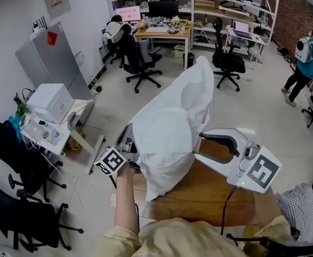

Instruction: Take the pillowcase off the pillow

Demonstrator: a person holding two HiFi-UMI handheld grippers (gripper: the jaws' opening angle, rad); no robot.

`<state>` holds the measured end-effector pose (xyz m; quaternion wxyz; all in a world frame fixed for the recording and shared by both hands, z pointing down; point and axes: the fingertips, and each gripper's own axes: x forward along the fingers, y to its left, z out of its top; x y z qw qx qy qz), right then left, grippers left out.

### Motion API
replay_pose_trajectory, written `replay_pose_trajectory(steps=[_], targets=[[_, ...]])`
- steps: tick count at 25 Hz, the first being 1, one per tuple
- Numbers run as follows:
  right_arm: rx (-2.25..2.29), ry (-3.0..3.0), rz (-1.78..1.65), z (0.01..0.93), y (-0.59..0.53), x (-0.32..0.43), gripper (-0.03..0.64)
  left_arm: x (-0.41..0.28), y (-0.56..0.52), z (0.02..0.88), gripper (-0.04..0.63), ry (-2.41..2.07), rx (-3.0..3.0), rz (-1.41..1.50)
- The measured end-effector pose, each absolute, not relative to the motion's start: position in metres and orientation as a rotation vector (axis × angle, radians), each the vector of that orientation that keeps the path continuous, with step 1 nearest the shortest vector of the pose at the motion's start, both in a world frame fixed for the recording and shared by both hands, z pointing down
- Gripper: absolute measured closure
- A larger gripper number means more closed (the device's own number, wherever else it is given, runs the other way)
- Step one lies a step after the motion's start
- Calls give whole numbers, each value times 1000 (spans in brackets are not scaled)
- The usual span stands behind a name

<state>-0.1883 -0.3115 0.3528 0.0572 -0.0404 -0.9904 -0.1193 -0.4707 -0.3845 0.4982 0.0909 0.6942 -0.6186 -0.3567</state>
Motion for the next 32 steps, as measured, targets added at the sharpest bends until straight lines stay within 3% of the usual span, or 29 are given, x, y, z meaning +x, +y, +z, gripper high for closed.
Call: replay_pose_trajectory(steps=[6,14,16,19,28,32], targets=[[-245,-2951,-491,368,-327,-236,454,-467,-381,495,592,-1735,2123,-1134],[-231,-2729,-637,436,-366,-258,457,-464,-389,523,592,-1788,2069,-1027],[-200,-2676,-647,457,-373,-262,484,-458,-393,528,592,-1777,2077,-1020],[-174,-2609,-643,474,-389,-265,582,-460,-407,555,592,-1772,2008,-981],[-236,-2866,-297,420,-401,-244,607,-440,-429,641,592,-1660,2052,-755],[-304,-2884,-149,420,-398,-244,607,-440,-425,648,591,-1505,2100,-912]])
